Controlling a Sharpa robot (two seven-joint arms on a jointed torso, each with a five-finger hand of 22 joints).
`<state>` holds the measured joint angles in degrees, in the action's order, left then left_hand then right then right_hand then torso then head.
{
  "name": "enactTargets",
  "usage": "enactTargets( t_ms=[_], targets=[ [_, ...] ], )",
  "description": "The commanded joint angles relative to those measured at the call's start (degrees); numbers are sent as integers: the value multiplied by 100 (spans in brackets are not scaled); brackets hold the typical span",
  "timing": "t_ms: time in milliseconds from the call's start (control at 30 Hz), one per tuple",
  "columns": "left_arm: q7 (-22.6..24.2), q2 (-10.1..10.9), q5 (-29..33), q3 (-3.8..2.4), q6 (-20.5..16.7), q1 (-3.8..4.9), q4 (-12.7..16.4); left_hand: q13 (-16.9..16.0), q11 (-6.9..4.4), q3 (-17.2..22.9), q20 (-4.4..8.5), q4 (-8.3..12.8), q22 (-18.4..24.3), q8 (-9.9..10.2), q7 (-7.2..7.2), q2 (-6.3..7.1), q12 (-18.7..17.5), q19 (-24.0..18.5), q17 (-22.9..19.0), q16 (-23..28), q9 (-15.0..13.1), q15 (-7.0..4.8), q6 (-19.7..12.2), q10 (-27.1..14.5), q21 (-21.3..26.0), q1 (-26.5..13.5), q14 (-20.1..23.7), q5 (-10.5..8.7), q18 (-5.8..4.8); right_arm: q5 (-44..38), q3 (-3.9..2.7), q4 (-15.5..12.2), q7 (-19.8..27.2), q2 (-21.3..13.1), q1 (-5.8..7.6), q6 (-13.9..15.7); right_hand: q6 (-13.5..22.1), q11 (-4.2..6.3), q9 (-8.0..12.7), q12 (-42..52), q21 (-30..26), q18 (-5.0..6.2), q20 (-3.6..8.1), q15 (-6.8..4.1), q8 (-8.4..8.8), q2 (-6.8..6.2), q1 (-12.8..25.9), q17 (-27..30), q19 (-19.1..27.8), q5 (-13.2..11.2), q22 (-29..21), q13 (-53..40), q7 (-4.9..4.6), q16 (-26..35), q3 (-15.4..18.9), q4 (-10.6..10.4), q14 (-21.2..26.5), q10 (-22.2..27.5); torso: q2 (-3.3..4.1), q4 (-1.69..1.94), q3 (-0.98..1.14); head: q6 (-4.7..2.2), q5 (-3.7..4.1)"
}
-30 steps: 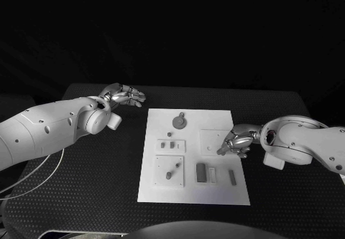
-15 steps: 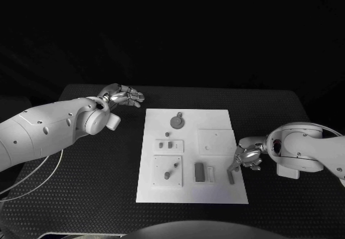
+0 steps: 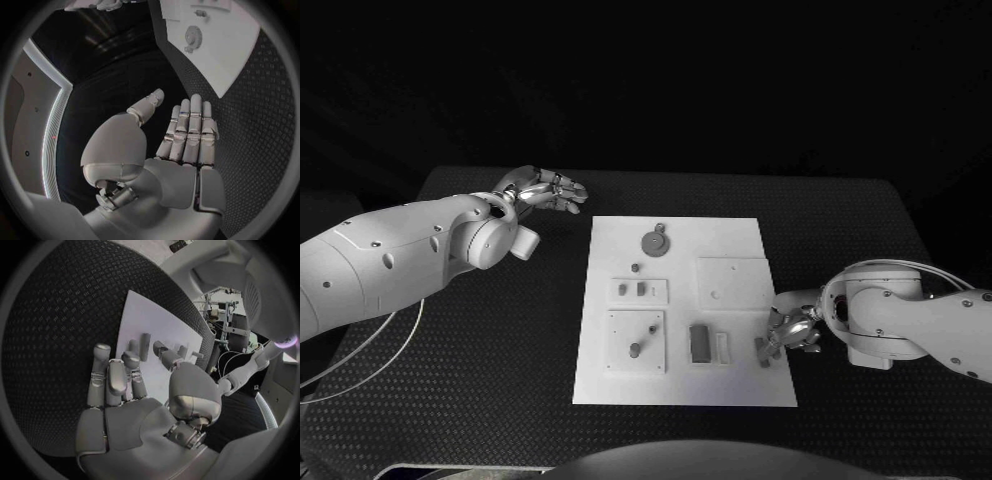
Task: Assemble the parts on the task board
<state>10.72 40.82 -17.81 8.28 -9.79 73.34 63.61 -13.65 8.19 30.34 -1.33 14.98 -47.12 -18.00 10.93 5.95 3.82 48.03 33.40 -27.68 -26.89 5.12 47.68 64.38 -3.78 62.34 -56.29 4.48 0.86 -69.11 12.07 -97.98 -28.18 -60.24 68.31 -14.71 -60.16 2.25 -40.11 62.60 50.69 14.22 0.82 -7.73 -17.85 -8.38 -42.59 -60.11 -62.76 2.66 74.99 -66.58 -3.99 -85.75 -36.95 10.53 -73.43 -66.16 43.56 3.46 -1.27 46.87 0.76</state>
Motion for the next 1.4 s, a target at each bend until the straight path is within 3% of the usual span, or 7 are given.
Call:
enactTargets(
  t_ms=[33,400,500,633,800,1000,1400],
  targets=[
    [46,4,37,-3,69,4,14,6,-7,-14,0,-12,9,-35,-12,-6,34,7,11,24,9,4,-22,-20,-18,-61,-32,-28,-86,-365,9,48,-36,72,-60,-54,-40,-15,1,30,12,78,2,-8,3,-29,62,11,-47,23,70,-3,-17,-32,1,-53,-14,-43,1,0,1,19,-7],
    [51,12,37,-3,76,4,20,7,-7,-16,-1,-16,10,-36,-12,-8,33,7,17,29,10,5,-22,-20,-19,-64,-33,-28,-86,-757,10,121,-42,248,-207,166,-15,-20,5,6,0,78,11,-8,32,-91,83,92,-42,23,71,12,-23,-8,-67,-169,31,-39,3,1,4,40,-21],
    [52,12,37,-3,76,4,20,7,-7,-16,-1,-17,10,-36,-12,-8,33,7,18,30,10,5,-23,-21,-19,-64,-33,-28,-86,-811,9,122,-43,280,-241,192,14,-32,8,-4,5,78,14,0,54,69,-38,120,-26,23,84,18,-35,0,-67,-27,51,-35,2,0,1,39,-23],
    [50,18,37,-3,79,4,22,7,-6,-16,-1,-17,11,-36,-12,-8,32,7,20,32,11,5,-23,-21,-19,-64,-33,-28,-86,-894,9,113,-44,312,-267,179,112,-67,39,-21,14,78,6,30,135,553,-469,190,15,23,97,26,-73,17,-83,607,105,-17,2,2,2,47,-35],
    [50,25,37,-3,74,4,21,7,-6,-16,0,-17,11,-36,-12,-8,32,6,22,34,11,4,-24,-21,-19,-63,-34,-28,-86,-956,9,79,-40,319,-276,247,224,-119,115,-23,40,78,-9,79,235,589,-1287,233,92,21,113,24,-126,19,-109,642,165,8,1,-1,-1,55,-39],
    [50,31,37,-3,73,4,28,7,-7,-15,0,-17,12,-36,-12,-9,32,6,25,36,11,4,-24,-21,-19,-62,-34,-27,-86,-1019,9,53,-34,335,-287,649,226,-144,176,-28,65,78,-40,109,268,673,-1906,248,155,25,106,34,-155,15,-45,641,198,15,2,0,-3,61,-43],
    [41,36,37,-3,83,3,30,8,-6,-16,-1,-18,13,-36,-11,-8,31,5,31,41,13,4,-26,-23,-19,-61,-36,-28,-86,409,5,92,100,387,-287,1825,137,-133,189,-3,93,78,-49,105,233,708,-1940,153,105,24,95,46,-139,-15,59,638,89,-63,-1,5,-3,52,-50]
  ],
)
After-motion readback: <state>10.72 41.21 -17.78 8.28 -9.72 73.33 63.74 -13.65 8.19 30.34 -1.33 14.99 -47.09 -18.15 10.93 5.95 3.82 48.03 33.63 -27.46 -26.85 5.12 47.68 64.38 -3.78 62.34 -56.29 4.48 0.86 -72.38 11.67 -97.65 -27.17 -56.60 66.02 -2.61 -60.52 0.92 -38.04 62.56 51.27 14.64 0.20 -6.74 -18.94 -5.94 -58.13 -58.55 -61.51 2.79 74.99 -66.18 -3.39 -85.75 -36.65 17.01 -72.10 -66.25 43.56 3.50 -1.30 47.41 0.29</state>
